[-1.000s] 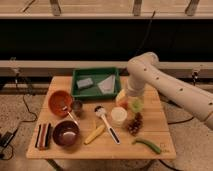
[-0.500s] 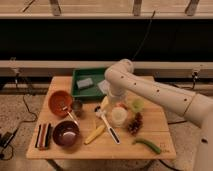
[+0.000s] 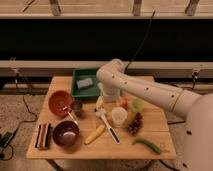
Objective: Wipe table surface with brush
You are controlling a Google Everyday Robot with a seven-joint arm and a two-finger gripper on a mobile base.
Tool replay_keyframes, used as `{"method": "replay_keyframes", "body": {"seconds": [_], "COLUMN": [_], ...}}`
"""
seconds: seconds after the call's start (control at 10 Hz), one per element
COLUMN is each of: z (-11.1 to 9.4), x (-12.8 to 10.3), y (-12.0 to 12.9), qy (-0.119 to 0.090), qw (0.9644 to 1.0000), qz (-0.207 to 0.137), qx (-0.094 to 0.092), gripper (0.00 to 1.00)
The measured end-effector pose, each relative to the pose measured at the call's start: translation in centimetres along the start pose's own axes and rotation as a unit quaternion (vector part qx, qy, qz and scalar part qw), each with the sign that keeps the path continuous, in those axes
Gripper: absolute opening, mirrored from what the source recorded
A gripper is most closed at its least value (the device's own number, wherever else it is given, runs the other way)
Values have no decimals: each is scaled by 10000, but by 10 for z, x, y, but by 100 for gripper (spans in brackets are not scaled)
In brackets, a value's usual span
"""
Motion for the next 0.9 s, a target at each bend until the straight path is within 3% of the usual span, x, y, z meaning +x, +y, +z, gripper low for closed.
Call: {"method": "replay_keyframes", "body": {"seconds": [0.3,0.9], "z": [12,58], "x": [8,23], "y": [-5,-29], "qy": [-117,-451], "qw": [9999,9987], "qz": [-42,-219], "qx": [-5,-16], "gripper": [80,80]}}
